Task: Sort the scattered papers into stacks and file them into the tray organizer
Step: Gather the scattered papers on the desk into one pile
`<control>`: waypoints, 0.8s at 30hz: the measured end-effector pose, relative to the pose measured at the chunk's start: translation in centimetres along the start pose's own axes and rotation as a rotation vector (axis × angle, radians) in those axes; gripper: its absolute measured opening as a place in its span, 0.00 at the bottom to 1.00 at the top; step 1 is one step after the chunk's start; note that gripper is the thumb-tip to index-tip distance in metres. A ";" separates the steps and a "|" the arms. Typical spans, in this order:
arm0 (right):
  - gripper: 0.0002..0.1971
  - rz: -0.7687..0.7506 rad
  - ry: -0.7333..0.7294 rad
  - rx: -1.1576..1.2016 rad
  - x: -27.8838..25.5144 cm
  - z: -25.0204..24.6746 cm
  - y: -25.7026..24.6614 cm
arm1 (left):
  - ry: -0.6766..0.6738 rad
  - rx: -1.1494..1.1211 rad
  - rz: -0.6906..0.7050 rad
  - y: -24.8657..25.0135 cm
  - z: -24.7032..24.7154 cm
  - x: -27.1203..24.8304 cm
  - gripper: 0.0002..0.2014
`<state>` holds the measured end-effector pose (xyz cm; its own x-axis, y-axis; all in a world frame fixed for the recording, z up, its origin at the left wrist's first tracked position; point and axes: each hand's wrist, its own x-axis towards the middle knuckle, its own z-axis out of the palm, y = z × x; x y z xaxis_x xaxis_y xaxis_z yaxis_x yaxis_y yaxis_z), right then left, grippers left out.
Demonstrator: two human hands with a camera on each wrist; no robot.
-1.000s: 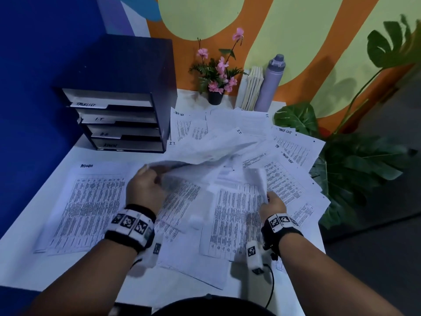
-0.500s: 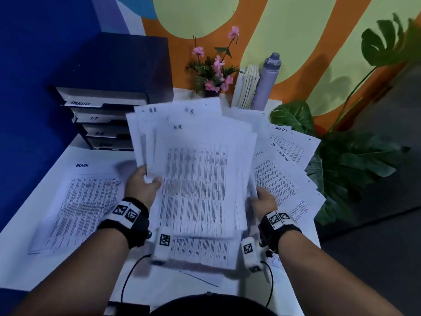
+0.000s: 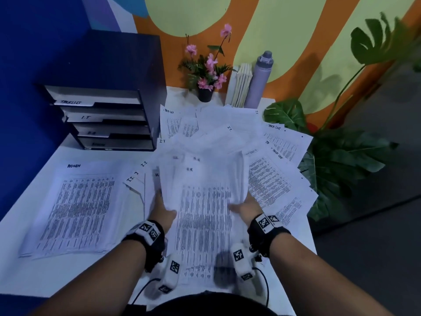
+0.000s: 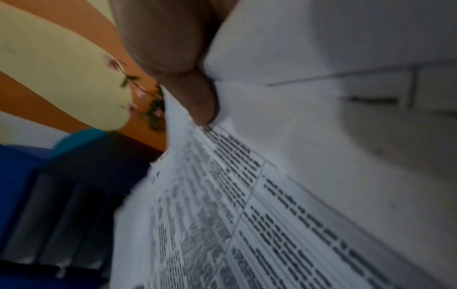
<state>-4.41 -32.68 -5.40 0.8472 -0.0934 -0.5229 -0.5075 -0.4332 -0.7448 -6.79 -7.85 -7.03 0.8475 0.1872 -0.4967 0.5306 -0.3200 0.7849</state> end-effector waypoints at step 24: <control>0.37 -0.654 0.133 0.438 -5.0 -4.0 -10.7 | 0.076 -0.479 0.294 8.1 -4.7 -2.4 0.24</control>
<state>-2.60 -31.17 6.82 0.9921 -0.0601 0.1097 0.1069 -0.0481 -0.9931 -4.48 -6.55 2.24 0.9495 0.2263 -0.2173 0.2029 0.0854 0.9755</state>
